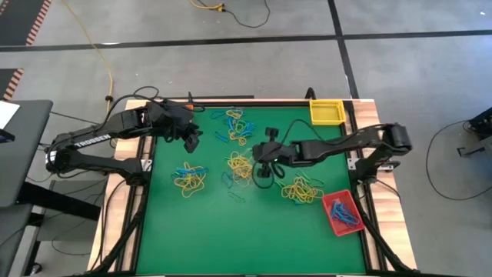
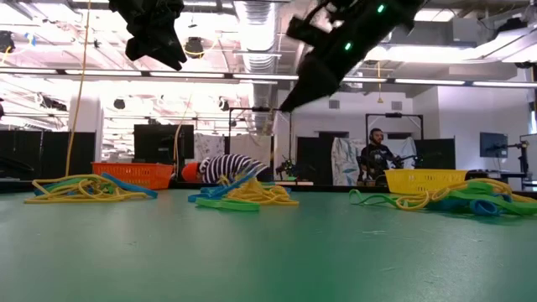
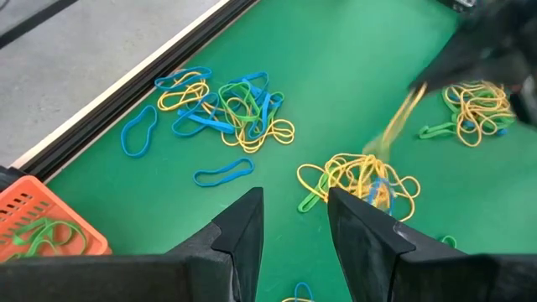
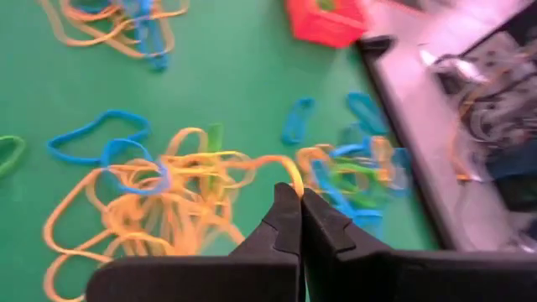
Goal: Sort rubber bands into baskets
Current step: Put the yellow rubber band into the yellow bin
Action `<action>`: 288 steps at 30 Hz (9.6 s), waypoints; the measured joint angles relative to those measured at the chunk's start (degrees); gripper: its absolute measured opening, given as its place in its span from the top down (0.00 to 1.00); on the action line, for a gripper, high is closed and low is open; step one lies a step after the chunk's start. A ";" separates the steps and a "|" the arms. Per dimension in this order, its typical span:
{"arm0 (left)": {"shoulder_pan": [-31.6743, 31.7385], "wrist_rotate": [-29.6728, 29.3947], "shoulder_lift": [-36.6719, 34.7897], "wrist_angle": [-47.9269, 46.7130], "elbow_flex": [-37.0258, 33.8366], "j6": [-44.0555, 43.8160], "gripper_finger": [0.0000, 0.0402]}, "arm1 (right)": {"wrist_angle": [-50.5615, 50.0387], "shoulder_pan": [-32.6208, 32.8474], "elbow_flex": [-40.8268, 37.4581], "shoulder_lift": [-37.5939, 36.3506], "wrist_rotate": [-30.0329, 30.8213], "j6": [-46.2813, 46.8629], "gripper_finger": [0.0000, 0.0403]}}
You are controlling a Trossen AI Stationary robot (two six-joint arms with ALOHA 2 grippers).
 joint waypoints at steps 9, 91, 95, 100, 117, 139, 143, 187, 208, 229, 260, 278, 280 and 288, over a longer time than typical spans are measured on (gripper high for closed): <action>0.00 0.00 0.00 -0.02 0.00 0.00 0.69 | -13.58 -0.17 0.00 -9.67 11.74 2.45 0.95; 0.00 0.00 0.00 -0.02 0.00 0.00 0.69 | -31.84 -47.43 -13.70 -17.28 9.54 15.32 0.55; 0.00 0.00 0.00 -0.01 0.00 0.01 0.69 | -29.57 -47.43 -13.70 -17.28 12.14 15.26 0.52; 0.00 0.00 0.00 0.00 0.00 0.00 0.69 | -27.87 -48.15 -13.09 -17.37 12.47 15.28 0.51; -0.01 0.00 0.01 0.00 0.00 0.01 0.69 | -30.72 -54.27 -13.00 -17.50 -8.82 16.25 0.51; -0.01 0.01 0.02 0.00 0.00 0.00 0.69 | -22.48 -45.72 -13.07 -17.33 -41.45 14.82 0.52; 0.00 0.02 0.02 -0.02 0.00 0.02 0.69 | -19.99 -35.51 -13.07 -17.33 -41.26 13.29 0.51; -0.02 0.02 0.02 0.00 0.00 0.02 0.69 | 10.79 -8.00 -4.44 15.50 -29.78 13.79 0.74; -0.02 0.02 0.02 -0.01 -0.02 0.00 0.69 | 11.32 -7.98 -4.43 16.21 -29.71 14.82 0.66; -0.02 0.00 0.02 -0.02 -0.02 0.01 0.69 | 12.26 -7.98 -4.09 18.23 -29.93 15.35 0.68; -0.02 0.00 0.02 -0.02 -0.02 0.01 0.69 | 11.41 -9.22 -3.87 16.20 -32.93 14.65 0.80; -0.02 0.01 0.02 0.00 -0.02 0.00 0.69 | 6.49 -9.92 -3.80 8.09 -31.06 11.21 0.95; -0.02 0.02 0.02 -0.02 -0.02 0.00 0.69 | 6.33 -9.94 -3.80 7.14 -31.05 11.21 0.93; -0.02 0.02 0.02 -0.02 -0.02 0.00 0.69 | 5.96 -9.92 -3.80 6.03 -31.02 10.68 0.90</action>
